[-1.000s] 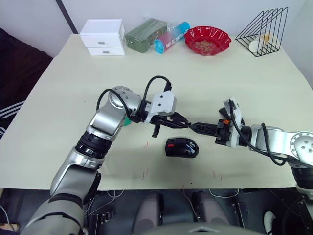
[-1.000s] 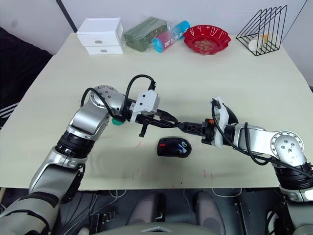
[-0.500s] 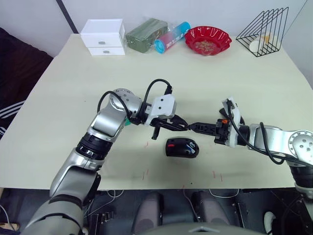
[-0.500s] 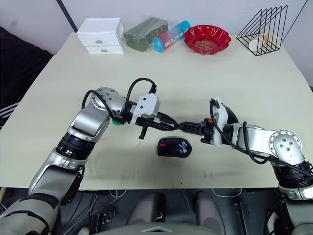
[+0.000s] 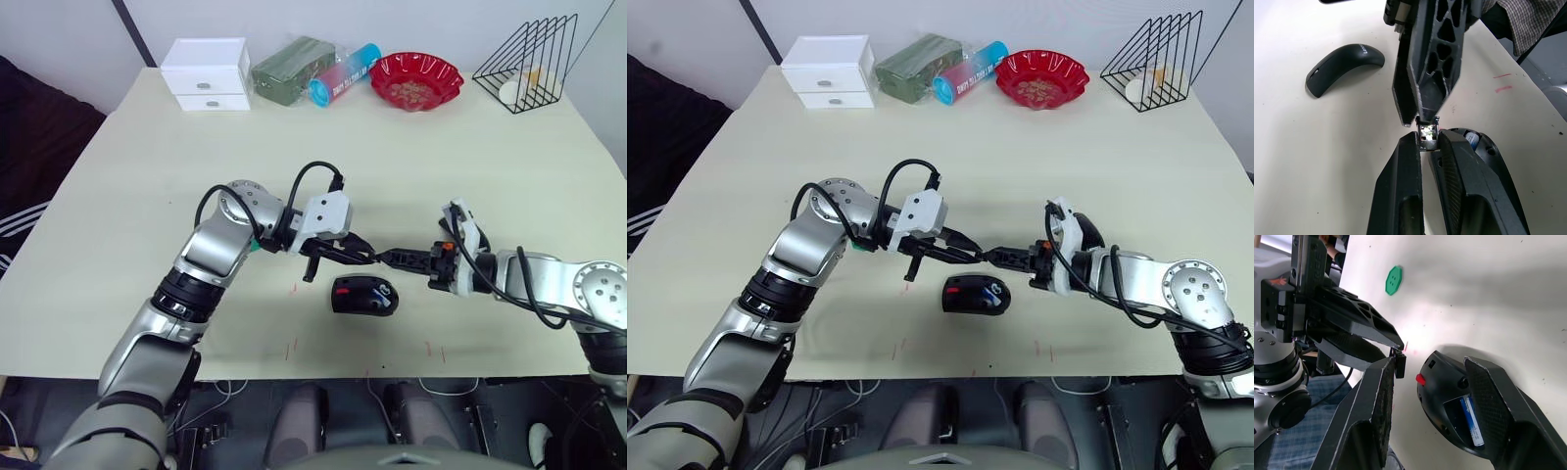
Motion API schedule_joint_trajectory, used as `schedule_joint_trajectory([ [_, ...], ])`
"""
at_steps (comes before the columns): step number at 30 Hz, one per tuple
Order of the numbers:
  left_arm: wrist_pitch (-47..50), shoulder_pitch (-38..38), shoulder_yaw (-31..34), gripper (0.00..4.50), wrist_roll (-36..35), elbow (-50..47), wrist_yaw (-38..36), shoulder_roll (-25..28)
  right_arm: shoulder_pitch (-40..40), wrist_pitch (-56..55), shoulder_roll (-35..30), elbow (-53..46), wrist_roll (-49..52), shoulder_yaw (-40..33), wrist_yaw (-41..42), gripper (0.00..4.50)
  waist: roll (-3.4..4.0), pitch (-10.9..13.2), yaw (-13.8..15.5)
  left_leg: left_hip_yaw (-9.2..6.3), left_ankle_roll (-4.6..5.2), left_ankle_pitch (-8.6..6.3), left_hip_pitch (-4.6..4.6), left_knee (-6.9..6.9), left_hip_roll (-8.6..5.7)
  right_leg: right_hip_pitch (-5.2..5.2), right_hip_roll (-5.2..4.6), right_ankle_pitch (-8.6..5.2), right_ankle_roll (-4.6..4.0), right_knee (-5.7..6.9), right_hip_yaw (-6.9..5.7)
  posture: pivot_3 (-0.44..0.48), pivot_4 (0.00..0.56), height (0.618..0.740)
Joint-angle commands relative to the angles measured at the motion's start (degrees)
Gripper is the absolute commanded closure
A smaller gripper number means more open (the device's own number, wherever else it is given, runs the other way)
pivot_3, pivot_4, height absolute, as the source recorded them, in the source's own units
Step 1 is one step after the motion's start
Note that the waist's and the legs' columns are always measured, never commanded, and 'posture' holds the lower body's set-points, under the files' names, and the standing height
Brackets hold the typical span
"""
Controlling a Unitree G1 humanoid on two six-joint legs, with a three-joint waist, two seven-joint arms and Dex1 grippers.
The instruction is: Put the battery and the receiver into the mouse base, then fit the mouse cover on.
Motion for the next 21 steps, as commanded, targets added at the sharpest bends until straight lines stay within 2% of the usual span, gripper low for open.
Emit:
schedule_joint_trajectory([
  [1, -0.6, -0.6, 1.1, 4.40, -0.9, -1.8, 0.3, -0.3, -0.9, -0.2, -0.3, -1.6, 1.7, -0.5, 0.3, 2.13, 0.00, 0.0, 0.0, 0.00, 0.00, 0.00, 0.00, 0.00, 0.00, 0.00, 0.00, 0.00, 0.00, 0.00, 0.00, 0.000, 0.150, 0.740],
  [13, -0.8, -0.7, 0.9, 4.40, -0.9, -1.9, 0.0, -0.7, -1.1, -0.4, -0.2, -1.9, 1.7, -0.5, 0.8, 2.13, 0.00, 0.0, 0.0, 0.00, 0.00, 0.00, 0.00, 0.00, 0.00, 0.00, 0.00, 0.00, 0.00, 0.00, 0.00, 0.000, 0.150, 0.740],
  [15, -0.9, -0.7, 0.9, 4.40, -0.9, -1.9, 0.1, -0.7, -1.0, -0.4, -0.1, -1.9, 1.7, -0.6, 0.8, 2.68, 0.00, 0.0, 0.0, 0.00, 0.00, 0.00, 0.00, 0.00, 0.00, 0.00, 0.00, 0.00, 0.00, 0.00, 0.00, 0.000, 0.150, 0.740],
  [16, -0.9, -0.7, 0.9, 4.40, -0.9, -1.9, 0.0, -0.7, -1.0, -0.4, -0.1, -2.0, 1.7, -0.6, 0.8, 2.68, 0.00, 0.0, 0.0, 0.00, 0.00, 0.00, 0.00, 0.00, 0.00, 0.00, 0.00, 0.00, 0.00, 0.00, 0.00, 0.000, 0.150, 0.740],
  [17, -0.9, -0.6, 0.9, 4.40, -0.9, -1.9, 0.0, -0.7, -0.9, -0.5, -0.2, -2.0, 1.7, -0.5, 0.8, 3.24, 0.00, 0.0, 0.0, 0.00, 0.00, 0.00, 0.00, 0.00, 0.00, 0.00, 0.00, 0.00, 0.00, 0.00, 0.00, 0.000, 0.150, 0.740],
  [20, -0.8, -0.6, 1.0, 4.40, -0.8, -1.8, 0.3, -1.0, -0.9, -0.6, -0.6, -2.2, 1.7, -0.3, 1.2, 4.47, 0.00, 0.0, 0.0, -0.01, 0.00, 0.00, 0.00, 0.00, 0.00, 0.00, 0.00, 0.00, 0.00, 0.00, 0.00, 0.000, 0.150, 0.740],
  [21, -1.1, -0.6, 0.9, 4.40, -0.7, -1.7, 0.4, -0.9, -0.9, -0.6, -0.6, -2.2, 1.7, -0.2, 1.3, 4.47, 0.00, 0.0, 0.0, 0.00, 0.00, 0.00, 0.00, 0.00, 0.00, 0.00, 0.00, 0.00, 0.00, 0.00, 0.00, 0.000, 0.150, 0.740],
])
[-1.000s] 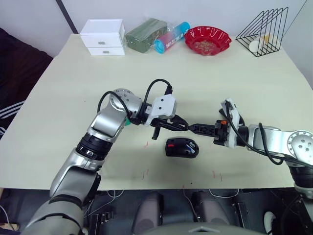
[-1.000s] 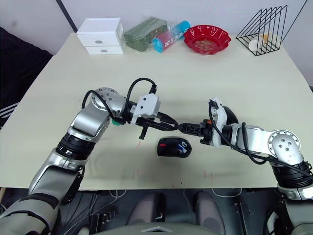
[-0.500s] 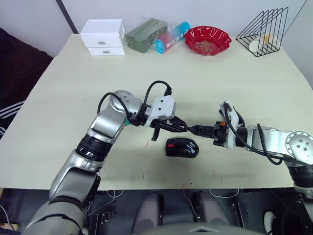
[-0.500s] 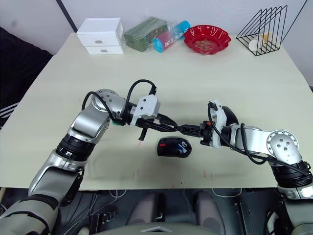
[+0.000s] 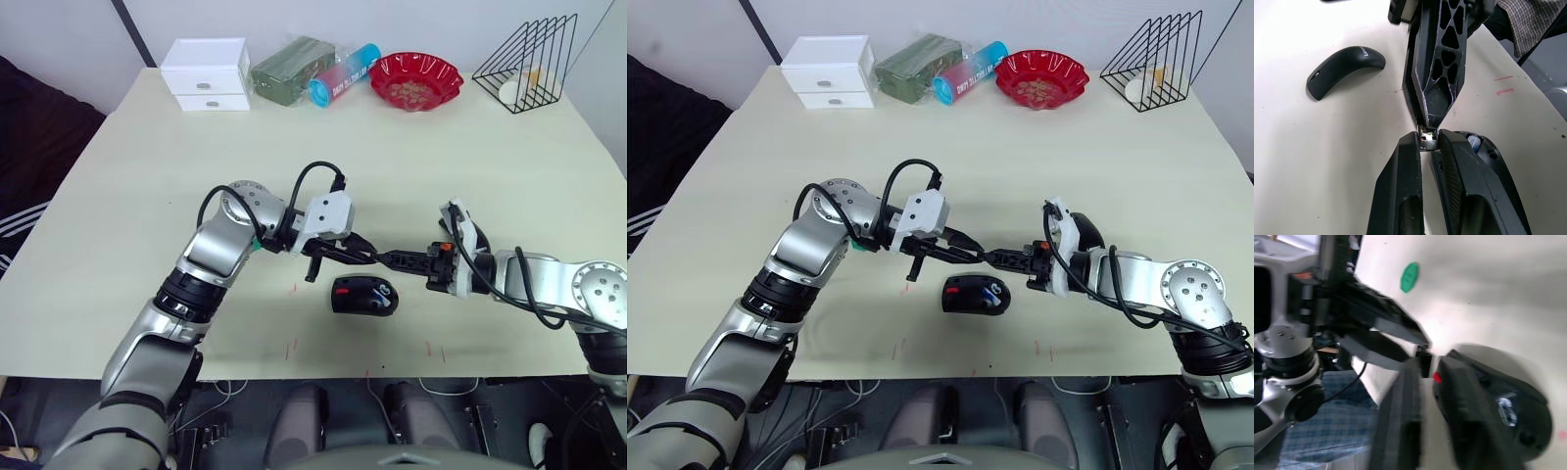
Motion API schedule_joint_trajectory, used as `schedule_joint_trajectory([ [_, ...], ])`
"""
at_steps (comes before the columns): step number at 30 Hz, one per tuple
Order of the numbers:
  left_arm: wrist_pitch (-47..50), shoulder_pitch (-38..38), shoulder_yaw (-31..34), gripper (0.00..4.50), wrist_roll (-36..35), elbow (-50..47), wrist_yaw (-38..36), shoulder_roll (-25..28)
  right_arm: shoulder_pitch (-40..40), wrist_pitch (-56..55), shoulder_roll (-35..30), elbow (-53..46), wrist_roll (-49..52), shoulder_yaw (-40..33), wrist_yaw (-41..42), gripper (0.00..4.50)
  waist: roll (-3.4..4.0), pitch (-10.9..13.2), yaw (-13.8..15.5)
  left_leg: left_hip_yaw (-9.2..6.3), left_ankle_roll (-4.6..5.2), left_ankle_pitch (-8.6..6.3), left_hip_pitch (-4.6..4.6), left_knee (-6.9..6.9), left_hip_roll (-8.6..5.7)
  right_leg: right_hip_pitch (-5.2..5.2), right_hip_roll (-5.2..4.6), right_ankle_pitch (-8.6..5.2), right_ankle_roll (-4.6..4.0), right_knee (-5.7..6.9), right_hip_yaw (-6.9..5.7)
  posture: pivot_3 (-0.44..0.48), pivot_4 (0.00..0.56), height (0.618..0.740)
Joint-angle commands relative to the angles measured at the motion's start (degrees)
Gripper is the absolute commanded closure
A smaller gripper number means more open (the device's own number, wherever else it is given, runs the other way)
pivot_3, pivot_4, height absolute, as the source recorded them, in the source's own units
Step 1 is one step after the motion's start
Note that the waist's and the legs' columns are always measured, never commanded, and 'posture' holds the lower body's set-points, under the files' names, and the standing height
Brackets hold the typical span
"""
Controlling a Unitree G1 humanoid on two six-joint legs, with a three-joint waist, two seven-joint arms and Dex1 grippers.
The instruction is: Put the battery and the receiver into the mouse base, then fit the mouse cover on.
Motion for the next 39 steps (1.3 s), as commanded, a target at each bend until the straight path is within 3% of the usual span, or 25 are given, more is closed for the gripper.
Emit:
schedule_joint_trajectory([
  [1, -1.1, -0.5, 1.1, 4.40, -0.8, -1.6, 0.3, -0.3, -0.3, -0.3, -0.6, -1.1, 0.4, -0.5, 0.4, 4.47, 0.00, 0.0, 0.0, 0.00, 0.00, 0.00, 0.00, 0.00, 0.00, 0.00, 0.00, 0.00, 0.00, 0.00, 0.00, 0.000, 0.150, 0.740],
  [13, -0.6, -0.2, 1.7, 4.40, -1.3, -1.2, 1.2, -0.6, 0.3, -0.3, -1.2, -1.5, 0.4, -0.9, 1.3, 4.47, 0.00, 0.0, 0.0, 0.00, 0.00, 0.00, 0.00, 0.00, 0.00, 0.00, 0.00, 0.00, 0.00, 0.00, 0.00, 0.000, 0.150, 0.740],
  [15, -0.4, -0.1, 2.4, 3.38, -1.4, -0.9, 2.1, -0.7, 0.4, -0.3, -1.5, -1.6, 0.4, -1.0, 1.7, 4.50, 0.00, 0.0, 0.0, 0.00, 0.00, 0.00, 0.00, 0.00, 0.00, 0.00, 0.00, 0.00, 0.00, 0.00, 0.00, 0.000, 0.150, 0.740],
  [19, 0.0, 1.2, 3.3, 1.98, -2.3, -1.6, 1.3, 0.6, 1.2, 0.0, -2.3, -2.6, 0.4, -1.7, 3.6, 4.50, 0.00, 0.0, 0.0, 0.00, 0.00, 0.00, 0.00, 0.00, 0.00, 0.00, 0.00, 0.00, 0.00, 0.00, 0.00, 0.000, 0.150, 0.740],
  [20, 0.1, 1.7, 3.6, 1.88, -2.4, -1.8, 1.2, 0.9, 1.4, 0.0, -2.5, -2.9, 0.4, -1.9, 3.9, 4.50, 0.00, 0.0, 0.0, 0.00, 0.00, 0.00, 0.00, 0.00, 0.00, 0.00, 0.00, 0.00, 0.00, 0.00, 0.00, 0.000, 0.150, 0.740],
  [21, 0.3, 2.3, 3.8, 1.35, -2.6, -2.2, 1.1, 1.4, 1.7, 0.1, -3.0, -3.2, 0.3, -2.2, 4.5, 4.50, 0.00, 0.0, 0.0, 0.00, 0.00, 0.00, 0.00, 0.00, 0.00, 0.00, 0.00, 0.00, 0.00, 0.00, 0.00, 0.000, 0.150, 0.740],
  [23, 0.6, 3.5, 4.1, 0.91, -3.1, -3.0, 0.9, 2.4, 2.4, 0.1, -3.7, -3.6, 0.4, -2.9, 5.5, 4.50, 0.01, 0.0, -0.1, 0.00, 0.00, 0.00, 0.01, 0.00, 0.01, 0.00, 0.00, 0.00, 0.00, 0.01, 0.00, 0.000, 0.150, 0.740],
  [24, 1.0, 4.1, 4.2, 0.32, -3.4, -3.3, 1.0, 2.7, 2.7, 0.0, -4.3, -3.8, 0.2, -3.1, 6.2, 4.50, 0.01, 0.0, -0.1, 0.00, 0.00, 0.00, 0.00, 0.00, 0.02, 0.00, 0.01, 0.00, 0.00, 0.00, 0.00, 0.000, 0.150, 0.740],
  [25, 0.6, 5.2, 4.1, 0.03, -3.3, -3.8, 0.9, 3.4, 3.3, 0.2, -5.1, -4.2, -0.2, -3.6, 7.4, 4.50, 0.01, 0.0, 0.0, 0.00, 0.00, 0.00, 0.00, 0.00, 0.02, 0.00, 0.00, 0.00, 0.00, 0.00, 0.00, 0.000, 0.150, 0.740],
  [39, 2.6, 13.2, 1.8, 0.03, -2.1, -6.4, 4.7, 3.1, 9.7, -0.3, -10.5, -6.5, -6.8, -8.4, 15.1, 4.50, 0.00, 0.0, 0.1, 0.01, 0.00, 0.00, 0.03, 0.03, 0.01, 0.01, -0.02, 0.00, 0.00, 0.06, 0.01, 0.000, 0.150, 0.740],
])
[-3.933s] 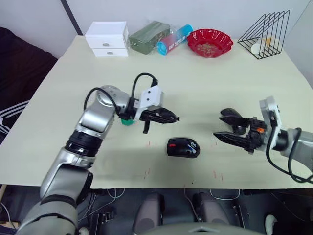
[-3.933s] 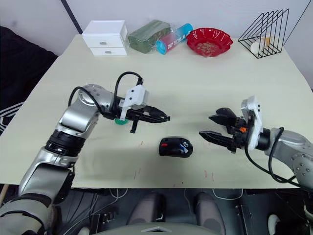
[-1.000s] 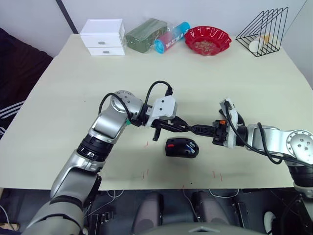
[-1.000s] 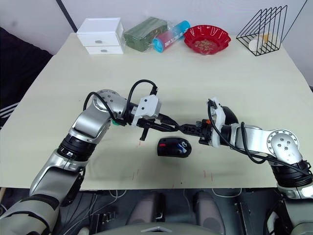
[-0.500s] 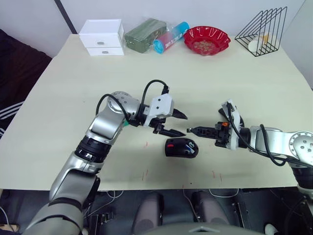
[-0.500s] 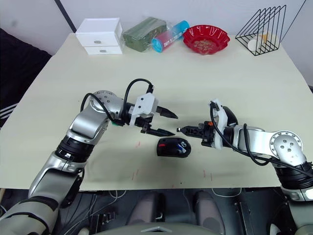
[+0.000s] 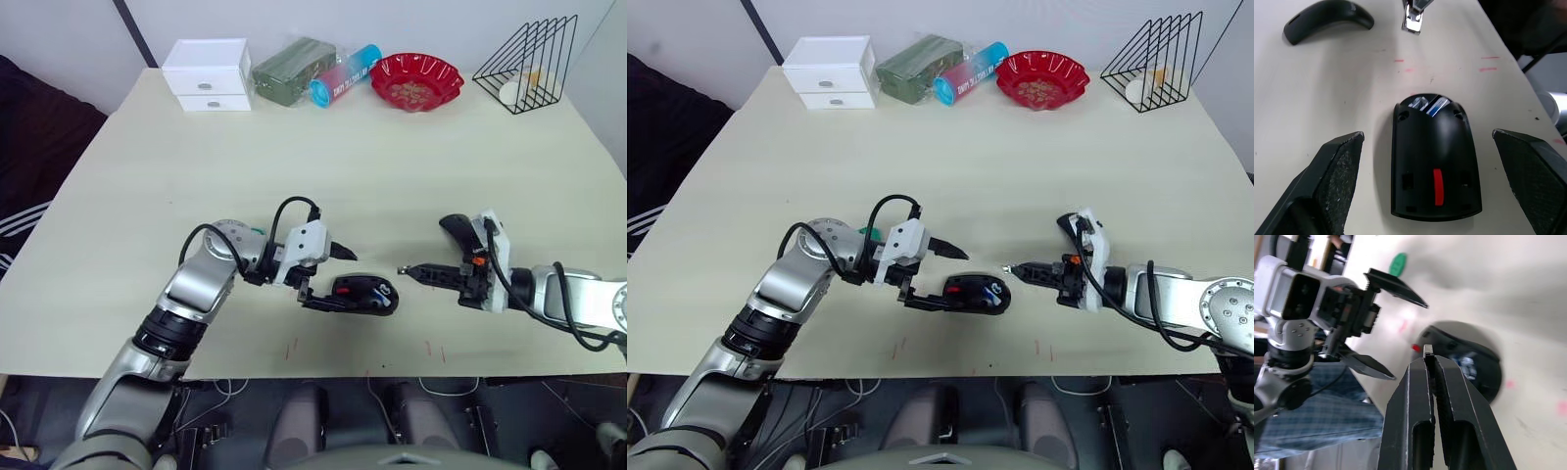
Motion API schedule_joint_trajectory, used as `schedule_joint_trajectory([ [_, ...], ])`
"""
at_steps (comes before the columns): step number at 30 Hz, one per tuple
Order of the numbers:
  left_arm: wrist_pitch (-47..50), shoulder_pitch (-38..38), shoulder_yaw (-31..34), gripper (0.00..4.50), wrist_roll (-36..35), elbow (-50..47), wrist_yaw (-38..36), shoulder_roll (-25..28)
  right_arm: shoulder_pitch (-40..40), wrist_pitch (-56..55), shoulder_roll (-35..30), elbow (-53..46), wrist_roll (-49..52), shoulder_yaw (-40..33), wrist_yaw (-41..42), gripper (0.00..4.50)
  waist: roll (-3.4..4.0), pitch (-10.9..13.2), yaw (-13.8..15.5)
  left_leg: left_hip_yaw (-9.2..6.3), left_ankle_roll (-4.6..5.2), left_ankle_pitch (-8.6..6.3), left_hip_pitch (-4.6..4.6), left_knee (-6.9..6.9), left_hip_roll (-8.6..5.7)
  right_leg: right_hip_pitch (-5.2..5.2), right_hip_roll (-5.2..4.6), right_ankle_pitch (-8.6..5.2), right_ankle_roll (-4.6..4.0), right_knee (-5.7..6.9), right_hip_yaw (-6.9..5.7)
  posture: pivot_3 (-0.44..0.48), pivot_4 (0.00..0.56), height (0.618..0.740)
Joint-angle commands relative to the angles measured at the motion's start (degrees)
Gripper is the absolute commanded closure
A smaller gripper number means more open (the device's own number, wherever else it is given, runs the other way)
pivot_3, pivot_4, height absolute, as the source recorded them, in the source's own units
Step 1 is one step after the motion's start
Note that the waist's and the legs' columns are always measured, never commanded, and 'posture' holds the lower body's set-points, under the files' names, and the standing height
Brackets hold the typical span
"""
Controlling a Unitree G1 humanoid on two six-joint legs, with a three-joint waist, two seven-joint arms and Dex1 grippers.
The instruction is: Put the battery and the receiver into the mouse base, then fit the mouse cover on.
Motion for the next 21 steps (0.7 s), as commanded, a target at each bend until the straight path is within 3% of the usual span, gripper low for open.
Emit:
schedule_joint_trajectory([
  [1, 0.4, 0.5, -0.4, 0.03, 0.0, -1.9, 1.1, -0.9, 0.4, -1.0, -0.3, -2.0, -0.7, -2.4, 1.8, 4.50, 0.00, 0.0, 0.0, 0.00, 0.00, 0.00, 0.00, 0.00, 0.00, 0.00, 0.00, 0.00, 0.00, 0.00, 0.00, 0.000, 0.150, 0.740],
  [17, 1.4, 2.2, -5.8, 0.03, 4.6, -1.0, 6.6, -6.1, 11.3, -4.3, -1.1, -10.0, -19.8, -10.9, 24.2, 4.50, 0.01, 0.0, 0.0, -0.05, 0.00, 0.00, 0.06, 0.03, -0.02, 0.07, 0.02, 0.01, 0.01, 0.04, -0.01, 0.000, 0.150, 0.740],
  [21, 0.1, 1.3, -5.2, 0.03, 5.6, 0.6, 7.8, -6.8, 17.1, -9.8, -2.9, -13.8, -31.9, -12.2, 34.8, 4.50, 0.02, 0.0, 0.2, -0.08, 0.00, 0.00, 0.02, 0.05, -0.03, 0.08, 0.02, 0.01, 0.01, 0.00, -0.04, 0.000, 0.150, 0.740],
])
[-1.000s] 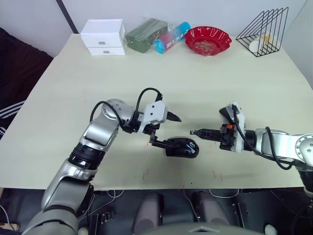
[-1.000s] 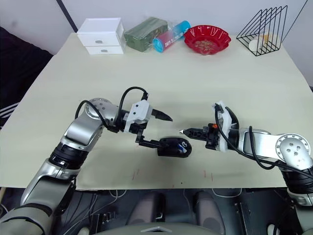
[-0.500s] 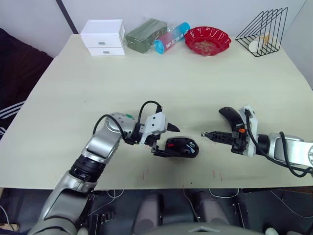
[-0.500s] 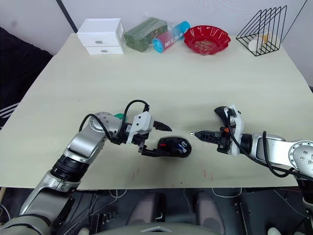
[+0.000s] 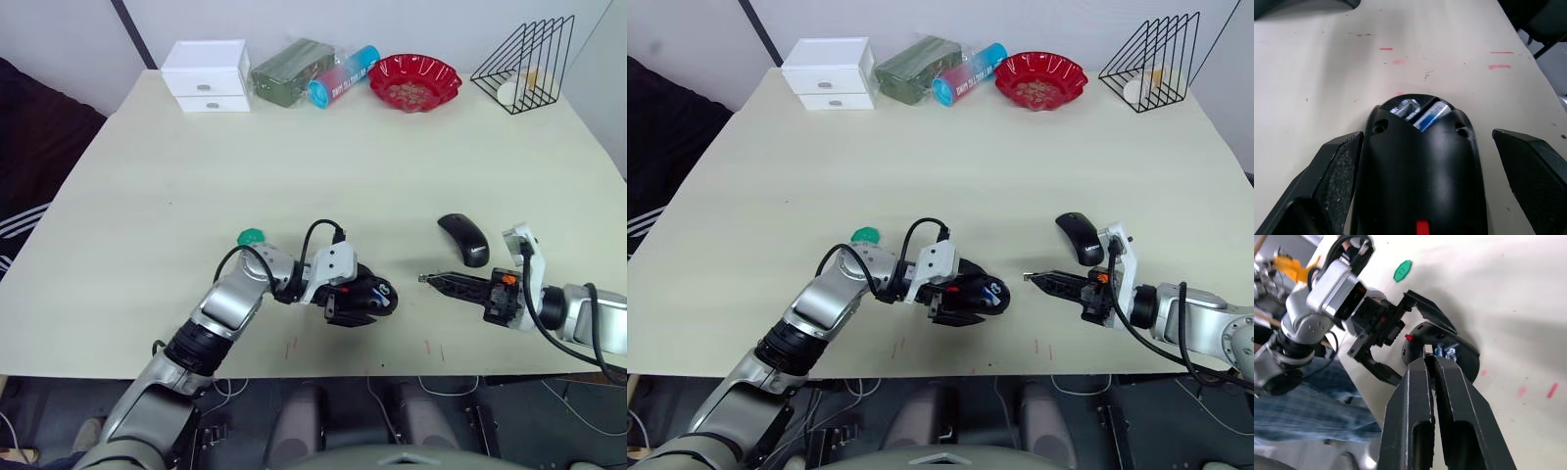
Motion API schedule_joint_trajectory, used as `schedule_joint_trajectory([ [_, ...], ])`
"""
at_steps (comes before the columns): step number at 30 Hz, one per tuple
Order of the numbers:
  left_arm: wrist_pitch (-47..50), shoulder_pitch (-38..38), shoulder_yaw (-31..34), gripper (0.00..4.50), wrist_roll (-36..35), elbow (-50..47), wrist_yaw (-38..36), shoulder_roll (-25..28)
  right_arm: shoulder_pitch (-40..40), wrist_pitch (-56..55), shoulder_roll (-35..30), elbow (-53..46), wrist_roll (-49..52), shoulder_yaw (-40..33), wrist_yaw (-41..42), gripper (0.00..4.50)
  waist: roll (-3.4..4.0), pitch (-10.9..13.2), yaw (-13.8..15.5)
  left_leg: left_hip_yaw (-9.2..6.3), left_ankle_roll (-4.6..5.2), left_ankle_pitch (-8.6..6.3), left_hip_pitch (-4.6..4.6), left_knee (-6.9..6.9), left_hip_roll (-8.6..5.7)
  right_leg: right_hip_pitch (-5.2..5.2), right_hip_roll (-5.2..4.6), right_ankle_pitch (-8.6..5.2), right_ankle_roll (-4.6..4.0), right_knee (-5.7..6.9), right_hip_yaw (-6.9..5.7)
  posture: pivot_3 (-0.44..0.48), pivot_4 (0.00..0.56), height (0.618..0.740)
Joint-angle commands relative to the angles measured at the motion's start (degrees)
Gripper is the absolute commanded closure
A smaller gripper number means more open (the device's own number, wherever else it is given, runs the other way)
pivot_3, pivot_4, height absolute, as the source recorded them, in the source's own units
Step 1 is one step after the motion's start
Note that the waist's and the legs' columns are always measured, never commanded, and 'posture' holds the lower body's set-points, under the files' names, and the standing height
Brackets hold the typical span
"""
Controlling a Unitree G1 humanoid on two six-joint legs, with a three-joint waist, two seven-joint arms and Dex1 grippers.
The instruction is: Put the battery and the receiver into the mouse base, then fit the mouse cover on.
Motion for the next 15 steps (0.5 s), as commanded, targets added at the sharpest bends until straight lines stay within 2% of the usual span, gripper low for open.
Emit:
schedule_joint_trajectory([
  [1, -1.9, -0.9, 0.3, 0.03, 0.4, 0.3, 0.3, -0.1, 4.3, -6.8, -1.7, -3.8, -10.8, -2.3, 9.9, 4.50, 0.00, 0.0, 0.1, -0.01, 0.00, 0.00, 0.00, 0.00, -0.01, 0.00, -0.01, 0.00, 0.00, 0.00, -0.01, 0.000, 0.150, 0.740],
  [4, -2.6, -0.9, -0.1, 0.03, 0.8, 1.3, -0.2, 0.1, 7.0, -11.3, -2.2, -3.7, -18.5, -1.4, 15.1, 4.50, 0.00, 0.0, 0.3, -0.01, 0.00, 0.00, 0.00, 0.03, -0.02, 0.01, -0.01, 0.00, 0.00, -0.02, -0.02, 0.000, 0.150, 0.740],
  [9, -3.4, -1.0, -0.1, 0.03, 1.3, 2.3, -0.4, -0.3, 7.7, -13.3, -0.7, -3.1, -22.2, -1.9, 18.4, 4.50, 0.00, 0.0, 0.0, -0.04, 0.00, 0.00, 0.02, 0.22, -0.01, 0.05, 0.03, 0.01, 0.02, 0.09, -0.01, 0.000, 0.150, 0.740],
  [15, -4.9, -1.2, -0.5, 0.03, 1.7, 5.3, -0.6, -1.4, 9.4, -19.9, -0.7, -2.5, -32.4, -0.5, 23.5, 4.50, 0.00, 0.0, 0.2, -0.06, 0.01, -0.01, -0.03, 0.44, -0.01, 0.12, 0.03, 0.04, 0.08, 0.08, -0.01, 0.000, 0.150, 0.740],
])
